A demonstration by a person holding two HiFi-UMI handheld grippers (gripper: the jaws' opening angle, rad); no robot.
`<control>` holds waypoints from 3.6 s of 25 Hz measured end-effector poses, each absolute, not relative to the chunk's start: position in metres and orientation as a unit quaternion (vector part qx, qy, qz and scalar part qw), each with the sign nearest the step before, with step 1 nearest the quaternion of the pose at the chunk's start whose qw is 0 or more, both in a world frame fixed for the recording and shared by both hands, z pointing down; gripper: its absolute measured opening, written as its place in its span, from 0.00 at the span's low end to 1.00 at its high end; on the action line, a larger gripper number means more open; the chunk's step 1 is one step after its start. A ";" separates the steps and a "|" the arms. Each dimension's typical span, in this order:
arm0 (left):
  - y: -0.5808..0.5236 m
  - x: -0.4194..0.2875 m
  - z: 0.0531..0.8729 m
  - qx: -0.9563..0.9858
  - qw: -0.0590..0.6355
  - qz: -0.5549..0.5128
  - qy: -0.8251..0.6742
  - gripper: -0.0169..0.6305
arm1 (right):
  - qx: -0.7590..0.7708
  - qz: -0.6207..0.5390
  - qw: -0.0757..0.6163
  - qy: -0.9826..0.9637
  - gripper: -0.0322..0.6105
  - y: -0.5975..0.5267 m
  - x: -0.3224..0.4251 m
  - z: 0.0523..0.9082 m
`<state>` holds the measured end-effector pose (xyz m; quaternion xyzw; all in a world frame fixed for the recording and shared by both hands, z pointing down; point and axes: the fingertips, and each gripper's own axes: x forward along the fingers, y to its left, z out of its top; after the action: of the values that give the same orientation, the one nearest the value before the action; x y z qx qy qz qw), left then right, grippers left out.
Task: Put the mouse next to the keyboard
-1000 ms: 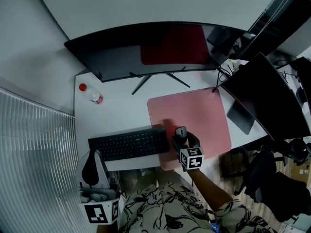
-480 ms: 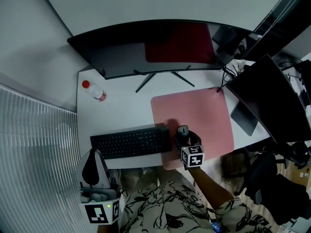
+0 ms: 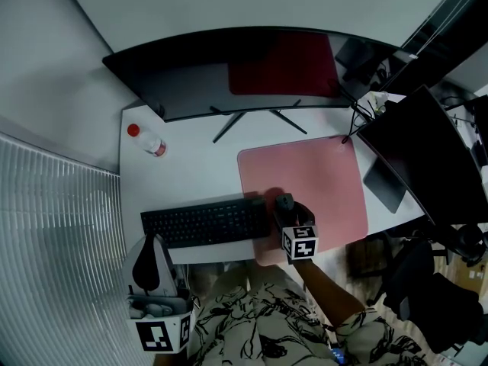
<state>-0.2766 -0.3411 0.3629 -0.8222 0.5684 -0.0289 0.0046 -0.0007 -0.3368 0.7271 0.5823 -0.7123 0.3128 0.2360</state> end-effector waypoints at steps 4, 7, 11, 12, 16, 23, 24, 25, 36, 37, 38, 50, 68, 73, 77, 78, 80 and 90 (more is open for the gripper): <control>-0.343 -0.275 0.365 -0.824 0.001 -0.032 0.566 0.03 | 0.586 0.312 0.240 -0.708 0.52 -0.339 -0.001 0.731; -0.344 -0.273 0.367 -0.824 -0.003 -0.034 0.565 0.03 | 0.588 0.313 0.242 -0.705 0.52 -0.341 -0.001 0.733; -0.346 -0.273 0.370 -0.823 -0.005 -0.034 0.566 0.03 | 0.592 0.315 0.243 -0.701 0.52 -0.342 -0.002 0.735; -0.346 -0.273 0.371 -0.823 -0.005 -0.034 0.567 0.03 | 0.593 0.315 0.243 -0.700 0.52 -0.342 -0.002 0.735; -0.348 -0.274 0.372 -0.823 -0.005 -0.033 0.567 0.03 | 0.596 0.322 0.247 -0.693 0.52 -0.341 -0.004 0.738; -0.348 -0.272 0.373 -0.823 -0.005 -0.034 0.568 0.03 | 0.600 0.330 0.253 -0.684 0.52 -0.341 -0.003 0.741; -0.347 -0.272 0.373 -0.822 -0.006 -0.034 0.568 0.03 | 0.599 0.329 0.256 -0.684 0.52 -0.341 -0.004 0.741; -0.347 -0.272 0.373 -0.822 -0.006 -0.034 0.568 0.03 | 0.598 0.328 0.259 -0.684 0.52 -0.341 -0.004 0.742; -0.345 -0.272 0.368 -0.821 -0.001 -0.032 0.570 0.03 | 0.580 0.278 0.278 -0.714 0.58 -0.346 -0.012 0.729; -0.344 -0.272 0.367 -0.821 -0.001 -0.032 0.570 0.03 | 0.577 0.275 0.276 -0.718 0.58 -0.346 -0.013 0.726; -0.344 -0.272 0.366 -0.821 0.000 -0.031 0.571 0.03 | 0.576 0.271 0.275 -0.721 0.58 -0.346 -0.013 0.724; -0.341 -0.276 0.358 -0.820 0.011 -0.014 0.572 0.03 | 0.582 0.230 0.265 -0.734 0.31 -0.355 -0.004 0.690; -0.335 -0.291 0.330 -0.814 0.041 0.011 0.580 0.03 | 0.597 0.136 0.155 -0.775 0.06 -0.368 0.008 0.567; -0.334 -0.290 0.326 -0.815 0.049 0.015 0.577 0.03 | 0.600 0.113 0.114 -0.783 0.06 -0.369 0.012 0.522; -0.334 -0.292 0.325 -0.814 0.052 0.017 0.578 0.03 | 0.591 0.118 0.081 -0.794 0.06 -0.369 0.010 0.496; -0.334 -0.293 0.324 -0.814 0.053 0.017 0.578 0.03 | 0.590 0.122 0.072 -0.795 0.06 -0.369 0.011 0.490; -0.333 -0.294 0.322 -0.813 0.054 0.019 0.580 0.03 | 0.589 0.121 0.054 -0.797 0.06 -0.368 0.013 0.476; -0.333 -0.302 0.313 -0.809 0.065 0.026 0.584 0.03 | 0.605 0.052 0.006 -0.795 0.06 -0.359 0.028 0.398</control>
<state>-0.3020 -0.3332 0.3126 -0.8087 0.5840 0.0263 0.0654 0.0284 -0.3586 0.3980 0.6048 -0.7946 0.0522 0.0065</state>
